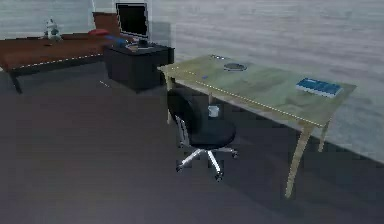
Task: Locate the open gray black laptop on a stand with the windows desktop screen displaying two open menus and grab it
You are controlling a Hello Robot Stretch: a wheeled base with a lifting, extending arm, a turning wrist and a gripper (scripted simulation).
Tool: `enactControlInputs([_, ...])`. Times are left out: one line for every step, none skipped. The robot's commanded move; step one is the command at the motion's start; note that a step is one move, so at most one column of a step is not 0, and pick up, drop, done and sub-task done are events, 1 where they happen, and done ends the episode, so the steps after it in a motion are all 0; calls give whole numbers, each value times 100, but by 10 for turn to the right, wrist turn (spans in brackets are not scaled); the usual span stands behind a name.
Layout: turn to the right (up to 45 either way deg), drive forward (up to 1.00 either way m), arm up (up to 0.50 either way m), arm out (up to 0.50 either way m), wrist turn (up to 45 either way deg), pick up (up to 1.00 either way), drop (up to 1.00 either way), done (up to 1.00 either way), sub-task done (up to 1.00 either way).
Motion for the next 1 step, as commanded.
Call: enactControlInputs([-390,0,0,0,0,0,0,0,0])
